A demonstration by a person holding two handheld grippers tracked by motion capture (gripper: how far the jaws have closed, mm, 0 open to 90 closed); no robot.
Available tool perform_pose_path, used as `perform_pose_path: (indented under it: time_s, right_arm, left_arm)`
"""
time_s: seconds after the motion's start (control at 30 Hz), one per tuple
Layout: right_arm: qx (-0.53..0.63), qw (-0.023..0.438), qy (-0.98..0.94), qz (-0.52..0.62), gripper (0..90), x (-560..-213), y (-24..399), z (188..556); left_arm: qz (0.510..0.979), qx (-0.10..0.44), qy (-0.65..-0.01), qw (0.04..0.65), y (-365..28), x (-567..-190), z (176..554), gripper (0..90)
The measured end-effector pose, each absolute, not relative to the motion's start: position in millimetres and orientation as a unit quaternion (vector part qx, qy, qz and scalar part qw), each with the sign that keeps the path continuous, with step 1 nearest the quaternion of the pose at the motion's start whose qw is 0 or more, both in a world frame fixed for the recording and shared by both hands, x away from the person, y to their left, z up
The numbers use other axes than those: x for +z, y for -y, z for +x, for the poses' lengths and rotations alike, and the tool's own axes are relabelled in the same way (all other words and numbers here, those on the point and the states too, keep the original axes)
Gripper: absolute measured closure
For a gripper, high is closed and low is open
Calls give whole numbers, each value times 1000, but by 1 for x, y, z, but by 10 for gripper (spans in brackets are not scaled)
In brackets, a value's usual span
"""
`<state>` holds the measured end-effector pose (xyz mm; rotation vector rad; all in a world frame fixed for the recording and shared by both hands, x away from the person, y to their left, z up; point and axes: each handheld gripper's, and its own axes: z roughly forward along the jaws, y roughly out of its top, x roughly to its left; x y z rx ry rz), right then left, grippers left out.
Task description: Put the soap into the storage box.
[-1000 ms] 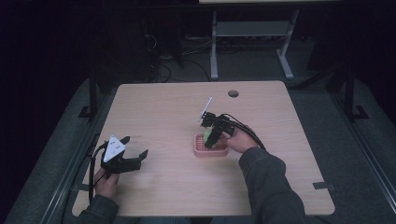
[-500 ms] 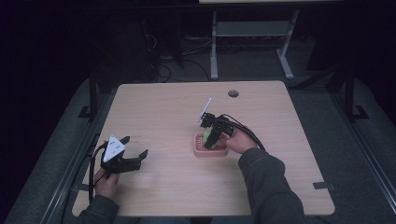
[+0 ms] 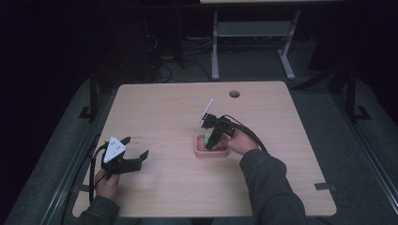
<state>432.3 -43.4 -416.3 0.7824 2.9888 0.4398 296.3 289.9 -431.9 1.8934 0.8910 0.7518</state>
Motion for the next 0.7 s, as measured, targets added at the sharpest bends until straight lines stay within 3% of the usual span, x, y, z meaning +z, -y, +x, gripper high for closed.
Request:
perform_pose_path:
  time_s: [0.7]
  right_arm:
    - [162, 10, -951, 263, 254, -414, 52, 432]
  left_arm:
    - [763, 304, -359, 443, -290, -432, 296, 141]
